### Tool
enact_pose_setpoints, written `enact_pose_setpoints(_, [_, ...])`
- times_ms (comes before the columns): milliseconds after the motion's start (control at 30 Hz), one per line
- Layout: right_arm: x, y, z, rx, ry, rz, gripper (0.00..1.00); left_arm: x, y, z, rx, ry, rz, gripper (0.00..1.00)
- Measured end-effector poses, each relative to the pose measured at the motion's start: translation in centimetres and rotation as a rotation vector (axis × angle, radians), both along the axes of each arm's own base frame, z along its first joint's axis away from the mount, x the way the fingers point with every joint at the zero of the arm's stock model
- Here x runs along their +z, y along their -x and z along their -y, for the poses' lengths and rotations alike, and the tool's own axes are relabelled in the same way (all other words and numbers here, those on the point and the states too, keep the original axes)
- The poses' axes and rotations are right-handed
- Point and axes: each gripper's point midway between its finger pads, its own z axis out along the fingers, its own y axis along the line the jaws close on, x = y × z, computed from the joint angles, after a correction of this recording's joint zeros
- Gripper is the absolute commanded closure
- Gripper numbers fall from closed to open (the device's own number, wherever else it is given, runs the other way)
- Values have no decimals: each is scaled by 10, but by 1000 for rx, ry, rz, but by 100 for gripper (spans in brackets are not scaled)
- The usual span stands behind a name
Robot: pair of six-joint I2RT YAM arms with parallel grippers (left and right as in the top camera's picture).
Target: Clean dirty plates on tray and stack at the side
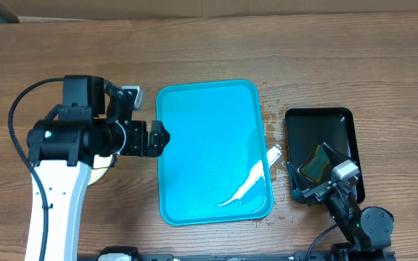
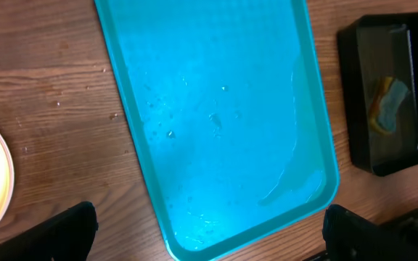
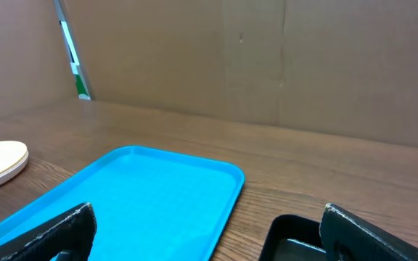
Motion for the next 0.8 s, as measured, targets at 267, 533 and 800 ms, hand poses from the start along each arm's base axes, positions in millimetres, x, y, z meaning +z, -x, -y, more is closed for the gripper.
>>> enact_pose_setpoints(267, [0, 0, 0, 0, -1, 0, 0, -22, -9, 0, 0, -2, -84, 0])
enact_pose_setpoints(533, [0, 0, 0, 0, -1, 0, 0, -16, -8, -4, 5, -42, -44, 0])
enact_pose_setpoints(800, [0, 0, 0, -1, 0, 0, 0, 42, 33, -7, 13, -43, 219, 0])
